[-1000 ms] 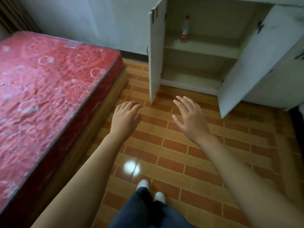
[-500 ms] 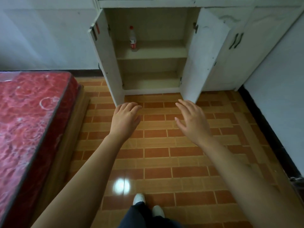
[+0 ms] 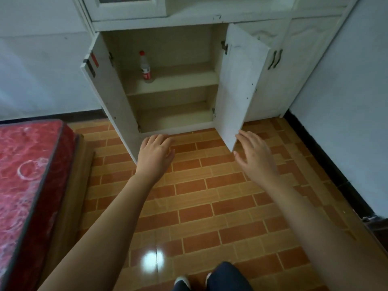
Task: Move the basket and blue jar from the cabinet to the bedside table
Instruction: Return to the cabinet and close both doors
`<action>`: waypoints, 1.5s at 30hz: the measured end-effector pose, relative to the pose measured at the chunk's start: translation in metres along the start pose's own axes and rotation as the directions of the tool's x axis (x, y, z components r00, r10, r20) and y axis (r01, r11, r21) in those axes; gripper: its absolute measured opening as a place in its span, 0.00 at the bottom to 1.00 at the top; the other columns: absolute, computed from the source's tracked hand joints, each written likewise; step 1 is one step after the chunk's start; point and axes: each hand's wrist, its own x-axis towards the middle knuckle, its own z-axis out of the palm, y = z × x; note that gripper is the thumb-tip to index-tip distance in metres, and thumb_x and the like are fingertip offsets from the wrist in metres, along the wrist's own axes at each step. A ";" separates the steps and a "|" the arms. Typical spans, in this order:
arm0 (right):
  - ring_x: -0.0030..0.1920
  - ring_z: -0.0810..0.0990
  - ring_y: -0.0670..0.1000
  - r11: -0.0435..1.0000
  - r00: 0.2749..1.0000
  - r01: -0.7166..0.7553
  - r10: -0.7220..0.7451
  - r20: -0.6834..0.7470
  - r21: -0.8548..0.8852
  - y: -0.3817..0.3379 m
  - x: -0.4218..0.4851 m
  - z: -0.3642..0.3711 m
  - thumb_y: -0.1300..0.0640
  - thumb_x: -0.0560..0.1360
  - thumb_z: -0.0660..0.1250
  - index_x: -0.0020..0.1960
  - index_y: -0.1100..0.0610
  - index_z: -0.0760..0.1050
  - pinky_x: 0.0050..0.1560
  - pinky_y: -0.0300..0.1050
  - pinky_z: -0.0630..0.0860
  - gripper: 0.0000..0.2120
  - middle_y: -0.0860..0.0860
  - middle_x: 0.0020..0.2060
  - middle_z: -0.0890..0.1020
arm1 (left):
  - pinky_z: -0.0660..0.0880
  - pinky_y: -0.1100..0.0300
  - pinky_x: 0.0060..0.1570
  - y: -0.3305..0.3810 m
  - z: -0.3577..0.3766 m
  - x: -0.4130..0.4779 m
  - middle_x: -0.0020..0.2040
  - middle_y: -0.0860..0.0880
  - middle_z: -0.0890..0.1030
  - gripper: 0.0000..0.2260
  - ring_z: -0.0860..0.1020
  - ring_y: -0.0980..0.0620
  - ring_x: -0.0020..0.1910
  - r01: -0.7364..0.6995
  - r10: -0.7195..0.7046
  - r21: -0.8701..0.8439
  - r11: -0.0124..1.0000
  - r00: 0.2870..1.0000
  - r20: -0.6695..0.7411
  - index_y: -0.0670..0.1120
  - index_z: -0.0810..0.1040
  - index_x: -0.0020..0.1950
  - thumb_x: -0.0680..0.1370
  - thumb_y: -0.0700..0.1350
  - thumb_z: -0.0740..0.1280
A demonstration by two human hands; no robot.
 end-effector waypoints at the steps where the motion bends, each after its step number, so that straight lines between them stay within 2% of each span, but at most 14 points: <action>1: 0.71 0.61 0.57 1.000 1.000 -0.011 0.011 -0.004 0.004 0.006 0.005 0.000 0.55 0.78 0.60 0.70 0.60 0.63 0.70 0.53 0.57 0.23 0.57 0.70 0.67 | 0.67 0.48 0.61 0.001 0.004 0.009 0.58 0.44 0.78 0.13 0.74 0.43 0.59 -0.007 0.007 0.000 1.000 1.000 0.004 0.43 0.76 0.60 0.76 0.44 0.66; 6: 0.71 0.62 0.56 0.998 0.998 -0.064 0.065 -0.012 0.018 0.049 0.041 0.003 0.54 0.78 0.60 0.70 0.59 0.63 0.70 0.52 0.58 0.22 0.56 0.70 0.67 | 0.68 0.46 0.59 0.015 0.027 0.061 0.57 0.42 0.79 0.13 0.74 0.41 0.57 -0.018 0.018 -0.020 1.000 1.000 0.007 0.42 0.77 0.59 0.74 0.42 0.68; 12: 0.70 0.63 0.57 0.996 0.997 -0.068 0.070 -0.027 0.051 0.123 0.113 -0.001 0.56 0.77 0.61 0.69 0.61 0.64 0.69 0.53 0.60 0.22 0.57 0.69 0.69 | 0.65 0.48 0.62 0.046 0.063 0.147 0.60 0.45 0.77 0.14 0.72 0.45 0.61 0.025 -0.026 -0.047 0.999 1.000 -0.008 0.45 0.75 0.62 0.76 0.43 0.66; 22: 0.72 0.61 0.55 0.993 0.995 -0.091 0.087 0.057 0.078 0.220 0.218 0.012 0.55 0.78 0.59 0.71 0.59 0.61 0.70 0.52 0.60 0.23 0.55 0.71 0.66 | 0.63 0.48 0.64 0.067 0.117 0.272 0.61 0.44 0.76 0.15 0.70 0.44 0.63 0.117 -0.117 -0.057 0.991 0.993 0.007 0.44 0.74 0.63 0.77 0.44 0.64; 28: 0.71 0.62 0.55 0.989 0.991 -0.100 0.089 0.099 0.109 0.240 0.270 0.059 0.55 0.77 0.60 0.70 0.58 0.62 0.70 0.54 0.62 0.23 0.55 0.70 0.68 | 0.62 0.49 0.65 0.051 0.165 0.325 0.62 0.46 0.75 0.15 0.69 0.46 0.64 0.112 -0.110 -0.052 0.992 0.993 0.031 0.45 0.73 0.64 0.77 0.45 0.63; 37: 0.70 0.63 0.55 0.991 0.994 -0.093 0.087 0.067 0.097 0.239 0.368 0.132 0.56 0.77 0.60 0.70 0.59 0.63 0.69 0.50 0.61 0.22 0.56 0.70 0.67 | 0.63 0.47 0.65 -0.026 0.229 0.399 0.60 0.44 0.77 0.15 0.72 0.44 0.62 0.086 -0.086 -0.017 0.996 0.996 -0.020 0.45 0.74 0.62 0.75 0.43 0.66; 45: 0.69 0.66 0.58 0.997 0.999 0.019 -0.016 -0.034 0.077 0.261 0.424 0.252 0.57 0.77 0.61 0.68 0.63 0.66 0.68 0.52 0.62 0.21 0.59 0.68 0.70 | 0.65 0.46 0.63 -0.074 0.359 0.417 0.59 0.43 0.77 0.15 0.73 0.43 0.61 0.067 -0.066 0.010 0.998 0.996 -0.061 0.44 0.75 0.61 0.75 0.42 0.67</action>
